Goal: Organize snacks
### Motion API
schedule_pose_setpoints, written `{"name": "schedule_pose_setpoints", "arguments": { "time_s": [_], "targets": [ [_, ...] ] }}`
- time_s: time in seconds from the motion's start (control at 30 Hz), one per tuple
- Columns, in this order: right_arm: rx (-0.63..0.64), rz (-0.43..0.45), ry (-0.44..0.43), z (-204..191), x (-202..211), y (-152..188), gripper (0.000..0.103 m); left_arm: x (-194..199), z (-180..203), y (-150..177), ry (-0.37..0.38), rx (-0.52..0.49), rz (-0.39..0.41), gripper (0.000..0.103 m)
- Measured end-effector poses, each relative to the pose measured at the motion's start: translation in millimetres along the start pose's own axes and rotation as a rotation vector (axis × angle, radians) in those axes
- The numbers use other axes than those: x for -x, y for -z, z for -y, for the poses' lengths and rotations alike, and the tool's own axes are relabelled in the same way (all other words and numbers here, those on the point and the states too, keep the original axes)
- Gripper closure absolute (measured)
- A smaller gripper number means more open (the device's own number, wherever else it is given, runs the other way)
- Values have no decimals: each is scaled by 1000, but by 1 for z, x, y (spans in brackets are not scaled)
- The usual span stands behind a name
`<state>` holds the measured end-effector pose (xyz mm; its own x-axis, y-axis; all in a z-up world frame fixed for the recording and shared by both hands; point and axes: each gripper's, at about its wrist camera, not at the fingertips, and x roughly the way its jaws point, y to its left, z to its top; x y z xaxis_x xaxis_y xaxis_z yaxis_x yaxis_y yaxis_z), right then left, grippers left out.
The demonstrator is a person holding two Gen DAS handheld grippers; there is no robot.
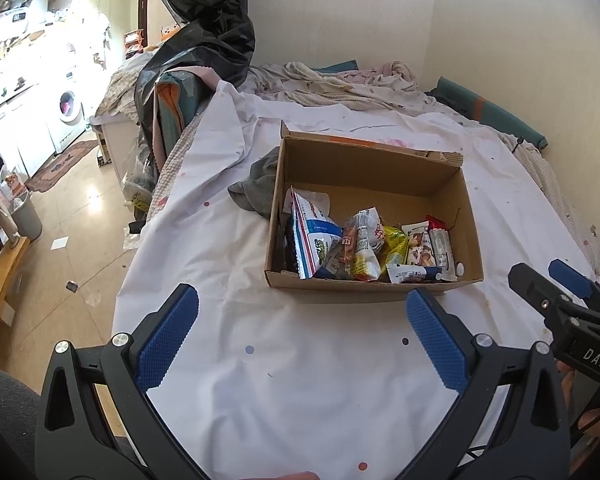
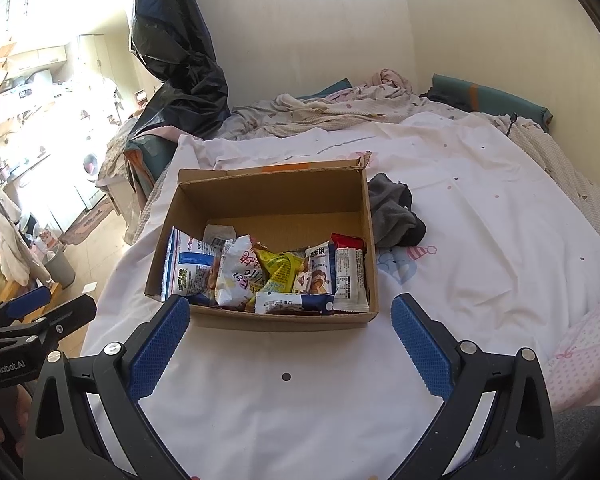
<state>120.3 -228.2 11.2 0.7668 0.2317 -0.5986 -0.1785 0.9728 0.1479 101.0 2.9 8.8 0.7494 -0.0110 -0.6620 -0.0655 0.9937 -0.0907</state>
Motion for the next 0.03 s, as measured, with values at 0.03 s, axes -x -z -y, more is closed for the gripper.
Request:
{"name": "schedule_pose_setpoints", "arguments": {
  "time_s": [0.03],
  "targets": [
    [1, -1, 1, 0, 0, 0, 0, 0, 0, 0, -6, -2, 2, 0]
  ]
}}
